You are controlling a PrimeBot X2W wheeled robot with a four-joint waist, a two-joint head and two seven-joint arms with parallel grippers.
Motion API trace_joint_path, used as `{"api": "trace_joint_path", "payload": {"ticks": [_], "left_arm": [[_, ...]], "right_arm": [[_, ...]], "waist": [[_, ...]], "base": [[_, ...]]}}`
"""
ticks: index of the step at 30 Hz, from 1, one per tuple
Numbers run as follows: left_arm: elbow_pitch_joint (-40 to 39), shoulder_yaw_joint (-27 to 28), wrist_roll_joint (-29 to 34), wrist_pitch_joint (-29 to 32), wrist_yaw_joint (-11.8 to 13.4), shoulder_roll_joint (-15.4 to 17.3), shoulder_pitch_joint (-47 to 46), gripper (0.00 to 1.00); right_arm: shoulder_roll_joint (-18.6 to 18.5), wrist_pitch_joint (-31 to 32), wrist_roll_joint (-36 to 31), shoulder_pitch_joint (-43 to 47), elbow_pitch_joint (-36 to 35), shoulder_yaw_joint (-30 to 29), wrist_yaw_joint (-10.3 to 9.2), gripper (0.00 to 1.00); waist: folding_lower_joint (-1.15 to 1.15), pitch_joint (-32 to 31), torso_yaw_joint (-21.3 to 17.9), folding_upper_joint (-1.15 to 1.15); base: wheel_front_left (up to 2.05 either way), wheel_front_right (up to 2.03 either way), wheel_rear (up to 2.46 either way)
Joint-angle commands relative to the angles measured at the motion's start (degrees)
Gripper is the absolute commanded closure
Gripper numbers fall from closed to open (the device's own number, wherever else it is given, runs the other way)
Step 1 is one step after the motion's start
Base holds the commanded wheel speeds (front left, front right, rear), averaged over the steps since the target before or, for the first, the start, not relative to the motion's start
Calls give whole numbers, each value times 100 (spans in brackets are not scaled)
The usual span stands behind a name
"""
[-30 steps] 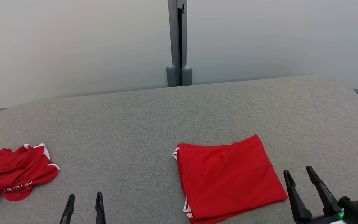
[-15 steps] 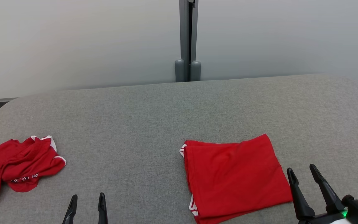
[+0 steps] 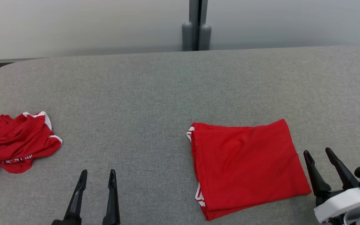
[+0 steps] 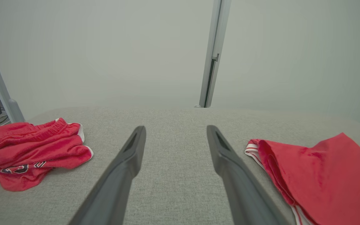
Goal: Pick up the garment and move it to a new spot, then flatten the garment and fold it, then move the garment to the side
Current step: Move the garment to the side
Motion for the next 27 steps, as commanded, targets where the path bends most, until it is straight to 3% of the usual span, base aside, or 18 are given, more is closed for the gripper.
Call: {"api": "trace_joint_path", "payload": {"ticks": [1, 2, 13, 14, 16, 27], "left_arm": [[12, -37, 41, -8, -6, 18, -168, 0], [30, -58, 23, -8, -2, 19, -285, 0], [100, -190, -12, -8, 7, 18, -631, 0], [102, -192, -19, -8, 18, 19, -651, 0], [106, -203, -28, -8, 23, 19, -669, 0], [-169, -280, 163, -8, -110, 18, -961, 0]], "right_arm": [[-179, 34, 301, -280, 315, 225, -3, 0], [-389, 112, 631, -568, 584, 559, -3, 0], [-1068, 520, 1987, -1350, 1145, 2009, -2, 0], [-1089, 498, 2067, -1386, 1170, 2119, -3, 26], [-1153, 450, 2208, -1453, 1212, 2331, -3, 100], [-1688, -2, 2076, -2602, 1396, 2515, -9, 100]], "waist": [[0, 363, 127, 0], [0, 498, 166, 0], [0, 878, 355, 0], [0, 892, 365, 0], [0, 914, 383, 0], [0, 1574, 240, 0]], "base": [[0, 0, 0], [0, 0, 0], [0, 0, 0], [0, 0, 0], [0, 0, 0], [0, 0, 0]]}}
